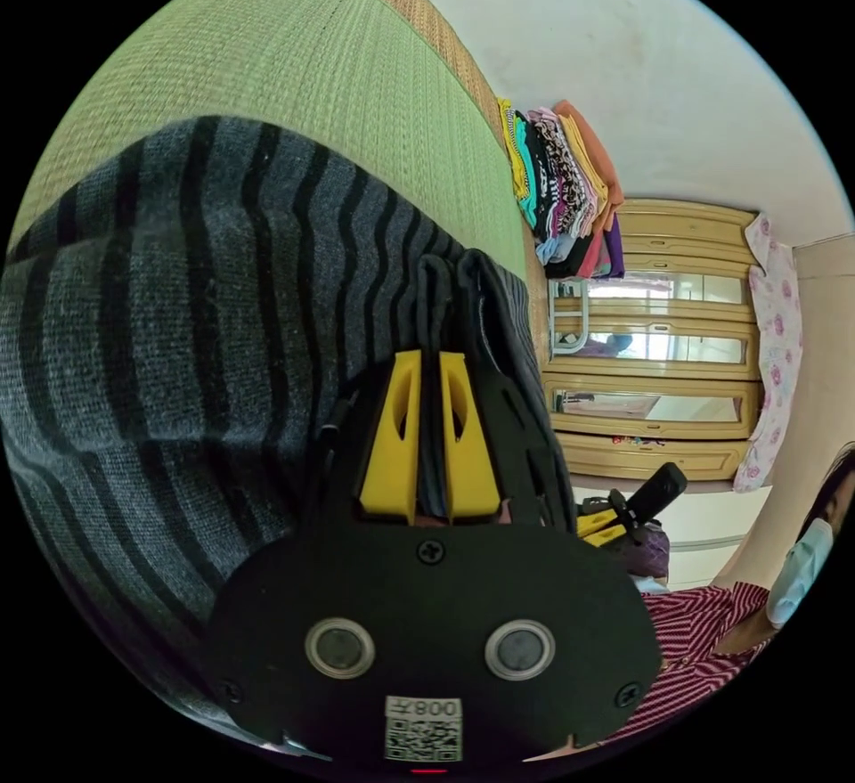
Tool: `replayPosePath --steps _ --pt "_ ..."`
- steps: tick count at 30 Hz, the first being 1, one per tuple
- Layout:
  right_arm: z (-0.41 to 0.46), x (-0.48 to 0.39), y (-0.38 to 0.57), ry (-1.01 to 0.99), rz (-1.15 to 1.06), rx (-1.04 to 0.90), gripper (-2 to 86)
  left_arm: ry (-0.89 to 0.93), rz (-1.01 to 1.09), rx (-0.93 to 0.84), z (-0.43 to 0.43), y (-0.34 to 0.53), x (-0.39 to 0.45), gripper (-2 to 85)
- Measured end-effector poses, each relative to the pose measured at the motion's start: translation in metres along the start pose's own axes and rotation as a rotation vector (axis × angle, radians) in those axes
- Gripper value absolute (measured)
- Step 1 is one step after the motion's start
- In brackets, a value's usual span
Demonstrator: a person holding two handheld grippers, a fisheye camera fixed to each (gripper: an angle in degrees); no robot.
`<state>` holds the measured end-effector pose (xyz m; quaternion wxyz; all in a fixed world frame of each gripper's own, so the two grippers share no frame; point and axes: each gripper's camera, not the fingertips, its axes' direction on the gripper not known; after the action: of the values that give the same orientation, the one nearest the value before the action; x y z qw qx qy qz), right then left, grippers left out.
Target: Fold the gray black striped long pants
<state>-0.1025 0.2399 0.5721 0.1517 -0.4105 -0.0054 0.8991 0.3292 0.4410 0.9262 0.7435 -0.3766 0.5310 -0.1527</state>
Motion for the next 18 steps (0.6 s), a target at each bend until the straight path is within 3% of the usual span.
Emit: replayPosePath --steps 6,9,13,15,18 --pt "0.045 0.042 -0.041 -0.012 0.118 -0.158 2.5 0.015 0.095 0.155 0.007 0.030 0.017 1.1" --pt "0.044 0.055 -0.060 -0.027 0.136 -0.156 2.8 0.015 0.203 0.054 0.044 0.039 0.039 0.4" --pt "0.029 0.063 -0.081 -0.039 0.144 -0.149 3.7 -0.220 0.253 -0.130 0.108 0.051 0.032 0.2" --pt "0.016 0.068 -0.085 -0.045 0.152 -0.140 4.0 -0.151 0.210 -0.091 0.115 0.059 0.022 0.2" --pt "-0.025 0.084 -0.079 -0.005 0.214 -0.050 4.9 -0.195 0.216 -0.086 0.126 0.073 0.025 0.4"
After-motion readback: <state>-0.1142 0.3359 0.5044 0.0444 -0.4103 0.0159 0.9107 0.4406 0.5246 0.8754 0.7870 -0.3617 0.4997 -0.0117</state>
